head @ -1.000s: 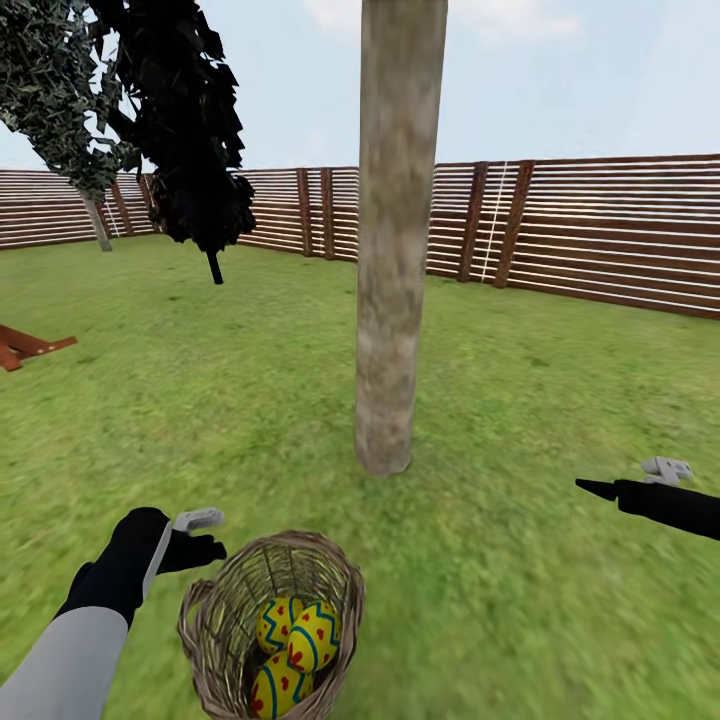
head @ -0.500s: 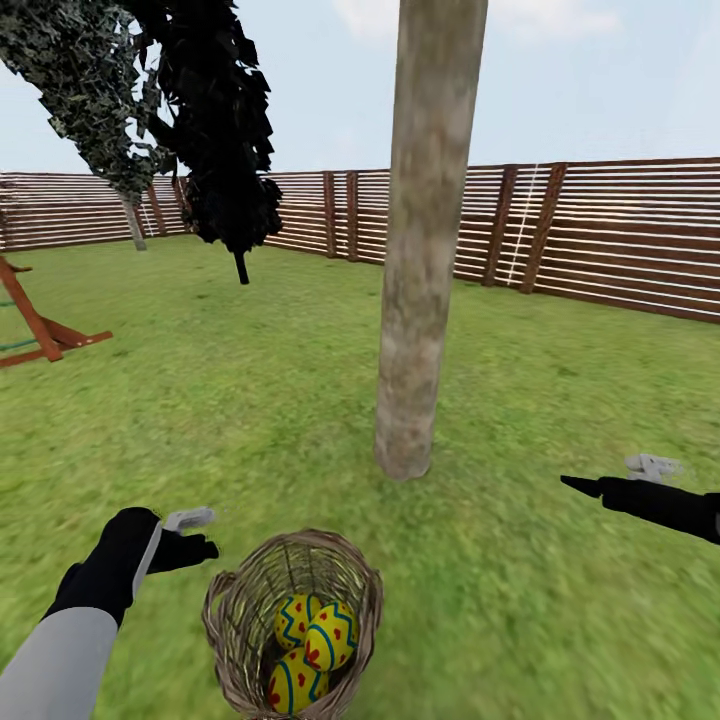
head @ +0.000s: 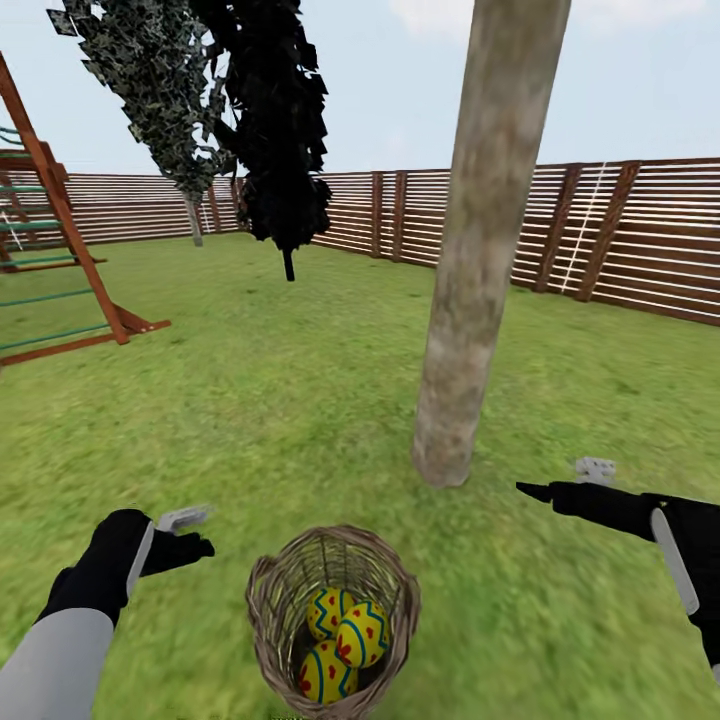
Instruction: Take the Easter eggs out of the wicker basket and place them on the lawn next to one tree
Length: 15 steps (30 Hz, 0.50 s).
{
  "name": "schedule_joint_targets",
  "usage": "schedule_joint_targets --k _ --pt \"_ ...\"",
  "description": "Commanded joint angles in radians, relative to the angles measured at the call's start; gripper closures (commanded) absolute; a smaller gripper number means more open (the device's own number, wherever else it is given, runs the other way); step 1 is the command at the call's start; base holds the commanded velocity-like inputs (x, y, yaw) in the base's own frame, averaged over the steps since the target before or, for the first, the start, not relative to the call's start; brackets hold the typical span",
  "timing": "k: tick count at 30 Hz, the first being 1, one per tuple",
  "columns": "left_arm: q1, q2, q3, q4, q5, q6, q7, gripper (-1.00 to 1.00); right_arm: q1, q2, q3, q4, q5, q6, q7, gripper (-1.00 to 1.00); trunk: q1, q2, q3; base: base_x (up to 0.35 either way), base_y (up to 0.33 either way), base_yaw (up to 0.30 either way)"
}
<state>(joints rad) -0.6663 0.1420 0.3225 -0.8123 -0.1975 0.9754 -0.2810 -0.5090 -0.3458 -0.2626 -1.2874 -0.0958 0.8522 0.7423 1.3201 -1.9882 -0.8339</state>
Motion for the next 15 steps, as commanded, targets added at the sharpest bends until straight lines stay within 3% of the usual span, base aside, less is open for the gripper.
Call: schedule_joint_targets --k 1,5,8,11,15 --pt "-0.001 0.000 0.005 -0.002 -0.010 0.002 -0.010 -1.00 0.000 0.002 0.005 0.000 -0.010 0.008 -0.004 -1.00 0.000 0.000 -0.001 0.000 0.000 0.291" --pt "0.003 0.006 0.063 -0.088 0.003 0.002 -0.058 -1.00 0.000 0.056 0.042 0.001 -0.008 0.008 -0.057 -1.00 0.000 0.000 -0.002 0.000 0.000 0.291" --pt "0.015 0.033 0.132 -0.140 0.009 0.016 -0.167 -1.00 0.000 0.113 0.101 0.001 -0.010 0.008 -0.169 -1.00 0.000 0.000 -0.003 0.000 0.000 0.291" --pt "0.018 0.048 0.151 -0.148 0.009 0.020 -0.267 -1.00 0.000 0.184 0.184 -0.002 -0.009 0.008 -0.275 -1.00 0.000 0.000 -0.004 0.000 0.000 0.291" --pt "0.020 0.051 0.156 -0.148 0.009 0.021 -0.341 -1.00 0.000 0.273 0.254 -0.001 -0.009 0.008 -0.416 -1.00 0.000 0.000 -0.006 0.000 0.000 0.291"
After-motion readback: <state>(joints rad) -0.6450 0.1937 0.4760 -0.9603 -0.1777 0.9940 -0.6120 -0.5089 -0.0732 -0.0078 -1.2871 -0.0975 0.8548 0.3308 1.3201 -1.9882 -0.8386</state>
